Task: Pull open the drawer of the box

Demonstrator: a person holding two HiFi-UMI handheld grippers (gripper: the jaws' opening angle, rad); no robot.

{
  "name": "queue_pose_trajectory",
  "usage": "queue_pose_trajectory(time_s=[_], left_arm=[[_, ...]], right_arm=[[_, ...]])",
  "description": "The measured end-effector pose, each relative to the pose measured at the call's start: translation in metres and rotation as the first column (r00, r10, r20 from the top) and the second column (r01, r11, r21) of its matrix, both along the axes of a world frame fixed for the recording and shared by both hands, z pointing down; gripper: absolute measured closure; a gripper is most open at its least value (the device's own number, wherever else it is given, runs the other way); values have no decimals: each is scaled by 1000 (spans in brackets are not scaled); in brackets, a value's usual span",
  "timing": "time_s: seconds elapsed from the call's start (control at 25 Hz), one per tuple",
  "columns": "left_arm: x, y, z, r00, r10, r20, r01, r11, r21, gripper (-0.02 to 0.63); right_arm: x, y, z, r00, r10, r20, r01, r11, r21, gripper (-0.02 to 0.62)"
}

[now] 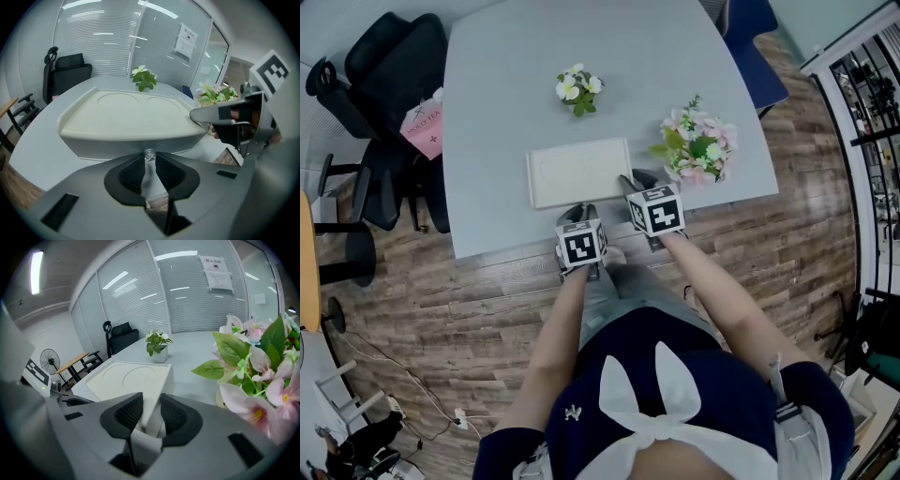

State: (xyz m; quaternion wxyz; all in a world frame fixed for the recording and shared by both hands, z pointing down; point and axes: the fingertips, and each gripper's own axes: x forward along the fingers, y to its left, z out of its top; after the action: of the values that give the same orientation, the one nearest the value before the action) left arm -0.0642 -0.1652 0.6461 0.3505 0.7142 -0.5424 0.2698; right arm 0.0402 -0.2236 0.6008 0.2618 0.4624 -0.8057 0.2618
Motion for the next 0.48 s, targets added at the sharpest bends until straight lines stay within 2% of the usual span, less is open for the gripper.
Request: queue_pose_trajectory(time_s=[0.48], left_arm=[[0,10,-1,1000,14,-14,-15,1000,-7,523]], right_arm=[[0,-1,0,1000,-11,3,11,1000,-10,471]])
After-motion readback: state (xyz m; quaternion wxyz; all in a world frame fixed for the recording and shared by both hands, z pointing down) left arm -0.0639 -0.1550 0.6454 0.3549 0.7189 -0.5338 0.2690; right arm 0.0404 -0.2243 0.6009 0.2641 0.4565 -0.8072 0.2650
